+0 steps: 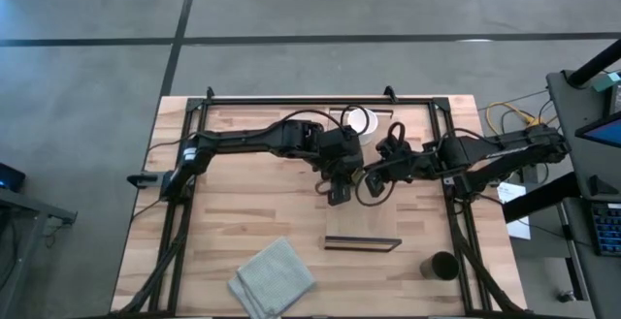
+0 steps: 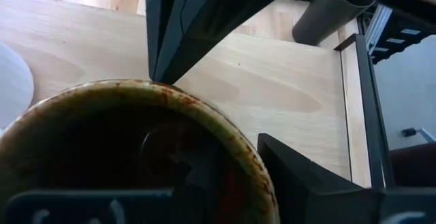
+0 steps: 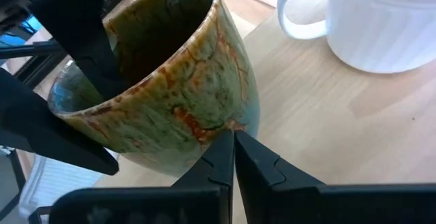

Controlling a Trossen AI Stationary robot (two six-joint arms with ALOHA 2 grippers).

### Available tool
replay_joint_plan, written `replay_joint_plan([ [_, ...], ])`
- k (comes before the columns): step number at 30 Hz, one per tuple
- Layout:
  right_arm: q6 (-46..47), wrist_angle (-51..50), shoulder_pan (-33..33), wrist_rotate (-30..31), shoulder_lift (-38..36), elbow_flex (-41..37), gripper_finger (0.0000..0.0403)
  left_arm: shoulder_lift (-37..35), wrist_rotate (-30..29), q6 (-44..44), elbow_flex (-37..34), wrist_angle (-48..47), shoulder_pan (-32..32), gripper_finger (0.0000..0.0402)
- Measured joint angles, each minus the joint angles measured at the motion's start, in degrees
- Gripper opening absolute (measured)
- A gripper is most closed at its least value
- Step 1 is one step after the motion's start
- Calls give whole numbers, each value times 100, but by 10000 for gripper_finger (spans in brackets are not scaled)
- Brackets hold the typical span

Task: Stack small to large cups/mugs on shelf
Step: Put the green and blue mug on the shelf

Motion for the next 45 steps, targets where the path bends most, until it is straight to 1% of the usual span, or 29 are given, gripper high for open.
replay_joint_plan([
  [17,409,-693,40,55,-81,9,8,-2,26,11,20,534,-5,82],
  [29,405,-707,77,55,-128,9,8,-2,24,24,20,510,-22,82],
  [45,403,-1141,77,52,-338,9,8,-2,-1,17,11,656,-113,82],
])
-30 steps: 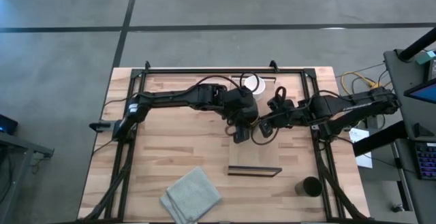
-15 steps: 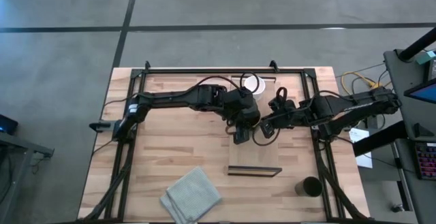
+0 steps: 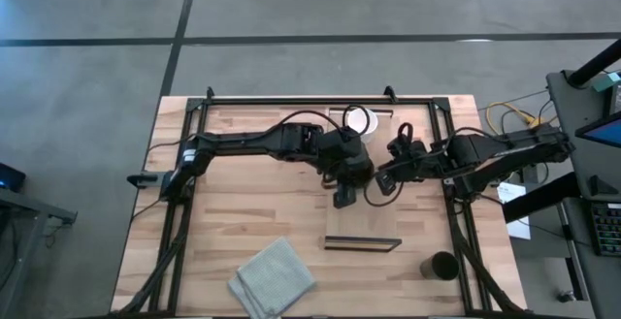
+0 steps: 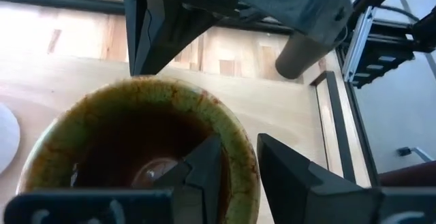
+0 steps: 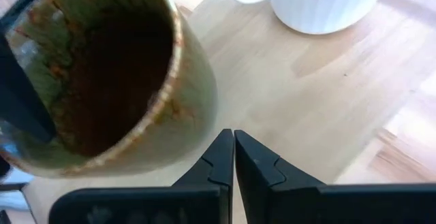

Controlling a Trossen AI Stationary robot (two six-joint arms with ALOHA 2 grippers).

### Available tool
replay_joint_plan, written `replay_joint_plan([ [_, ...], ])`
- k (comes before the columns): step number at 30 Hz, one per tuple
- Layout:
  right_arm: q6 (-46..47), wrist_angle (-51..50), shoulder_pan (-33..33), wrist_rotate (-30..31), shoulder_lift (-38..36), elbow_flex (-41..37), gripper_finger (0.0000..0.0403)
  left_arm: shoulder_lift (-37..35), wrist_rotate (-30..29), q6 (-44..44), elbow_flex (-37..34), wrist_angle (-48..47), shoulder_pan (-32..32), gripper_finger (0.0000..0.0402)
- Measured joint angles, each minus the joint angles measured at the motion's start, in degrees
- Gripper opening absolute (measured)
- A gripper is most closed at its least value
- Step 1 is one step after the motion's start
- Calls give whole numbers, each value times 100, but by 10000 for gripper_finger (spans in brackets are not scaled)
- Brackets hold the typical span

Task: Stack small to large cups/mugs on shelf
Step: Put the green and blue mug on the shelf

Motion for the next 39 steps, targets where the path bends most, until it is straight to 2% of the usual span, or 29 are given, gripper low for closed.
replay_joint_plan([
  [5,-12,-142,0,1,-212,0,8,-1,-3,8,71,456,0,82],
  [11,-73,-290,0,2,-659,15,8,-201,-210,32,203,374,0,80],
  [14,-221,-280,0,13,-887,60,8,-402,-525,31,209,-108,1,60],
  [18,-424,-276,0,181,-1109,129,8,-553,-804,14,212,-820,0,11],
  [22,-473,-275,-2,302,-1247,149,8,-566,-818,-213,201,-1333,0,5],
  [27,-601,-283,-2,302,-1247,146,8,-479,-1051,-334,182,-1803,0,1],
  [39,-601,-280,-2,211,-949,140,8,-460,-1135,-341,87,-1828,47,0],
])
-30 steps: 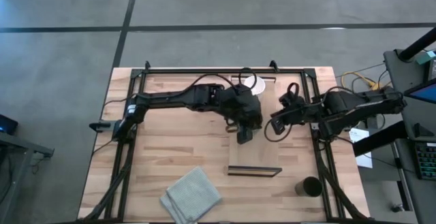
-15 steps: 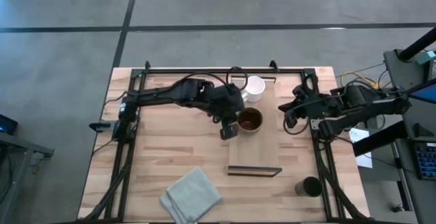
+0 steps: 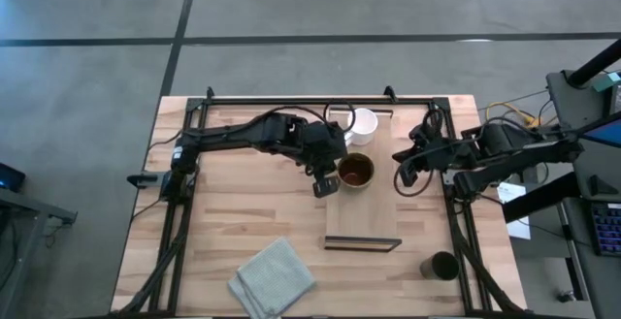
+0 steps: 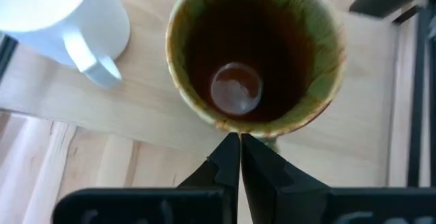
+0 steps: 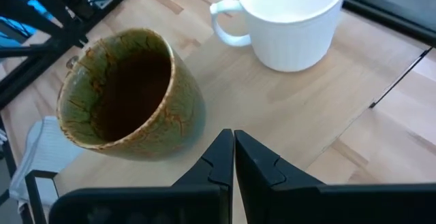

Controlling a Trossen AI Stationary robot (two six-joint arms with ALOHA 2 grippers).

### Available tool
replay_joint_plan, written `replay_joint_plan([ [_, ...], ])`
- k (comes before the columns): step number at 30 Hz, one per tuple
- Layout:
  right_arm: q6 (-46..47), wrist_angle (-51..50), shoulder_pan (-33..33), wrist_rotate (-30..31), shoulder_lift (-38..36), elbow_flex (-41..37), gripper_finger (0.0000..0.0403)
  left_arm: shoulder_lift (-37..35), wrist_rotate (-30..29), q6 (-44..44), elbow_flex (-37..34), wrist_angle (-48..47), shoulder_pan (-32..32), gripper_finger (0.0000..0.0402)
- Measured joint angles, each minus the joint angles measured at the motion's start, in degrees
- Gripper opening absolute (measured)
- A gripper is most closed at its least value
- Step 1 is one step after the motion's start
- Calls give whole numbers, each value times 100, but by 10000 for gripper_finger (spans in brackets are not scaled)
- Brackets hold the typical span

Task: Stack small to large cups/mugs on shelf
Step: Put the green and blue mug on the shelf

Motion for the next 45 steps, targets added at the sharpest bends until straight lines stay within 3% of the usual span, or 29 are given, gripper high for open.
replay_joint_plan([
  [21,302,174,0,-239,803,37,8,14,58,32,-273,8,52,0],
  [45,347,443,-2,-213,843,26,8,17,463,63,-273,545,44,0],
])
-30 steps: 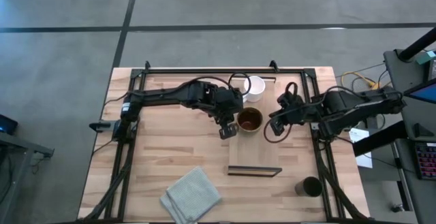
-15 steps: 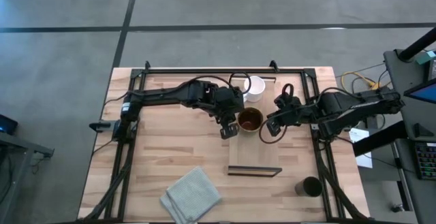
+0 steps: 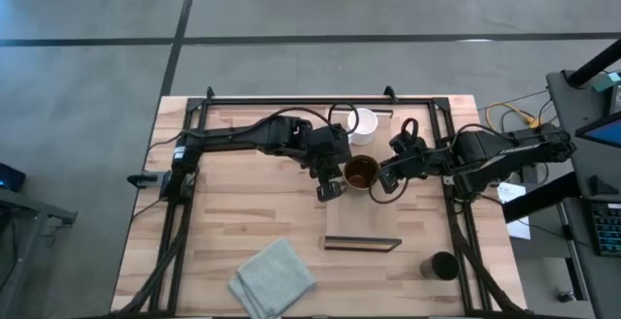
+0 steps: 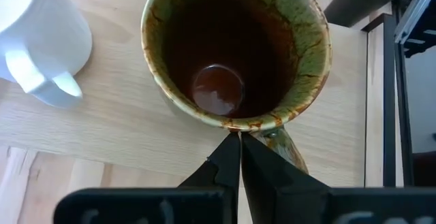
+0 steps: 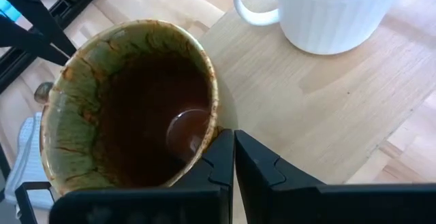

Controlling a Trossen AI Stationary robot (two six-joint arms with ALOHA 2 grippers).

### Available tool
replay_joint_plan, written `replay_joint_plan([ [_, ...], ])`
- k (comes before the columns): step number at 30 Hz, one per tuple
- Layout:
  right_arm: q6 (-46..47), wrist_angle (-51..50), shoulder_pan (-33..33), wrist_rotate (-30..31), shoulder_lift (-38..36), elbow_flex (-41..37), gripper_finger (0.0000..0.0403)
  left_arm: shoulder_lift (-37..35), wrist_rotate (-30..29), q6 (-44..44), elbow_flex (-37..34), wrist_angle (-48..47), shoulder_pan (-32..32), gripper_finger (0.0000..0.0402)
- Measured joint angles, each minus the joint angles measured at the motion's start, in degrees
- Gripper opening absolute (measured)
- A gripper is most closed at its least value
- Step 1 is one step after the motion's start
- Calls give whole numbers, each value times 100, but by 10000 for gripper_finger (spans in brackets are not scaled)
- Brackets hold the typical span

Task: Stack small to large cups/mugs on shelf
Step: Put the green and blue mug on the shelf, then put the black cup on the shelf

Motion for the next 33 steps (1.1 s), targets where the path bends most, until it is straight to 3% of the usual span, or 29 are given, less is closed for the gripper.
replay_joint_plan([
  [12,-53,-102,0,283,0,-2,8,1,-46,0,-2,55,28,0],
  [25,127,-1127,5,294,-393,302,8,-27,-91,88,113,-258,30,0],
  [30,28,-2011,44,-81,-459,924,8,-421,-114,368,229,-217,29,0],
  [33,-431,-2172,44,-818,-455,1301,8,-719,-114,446,220,-177,23,0],
])
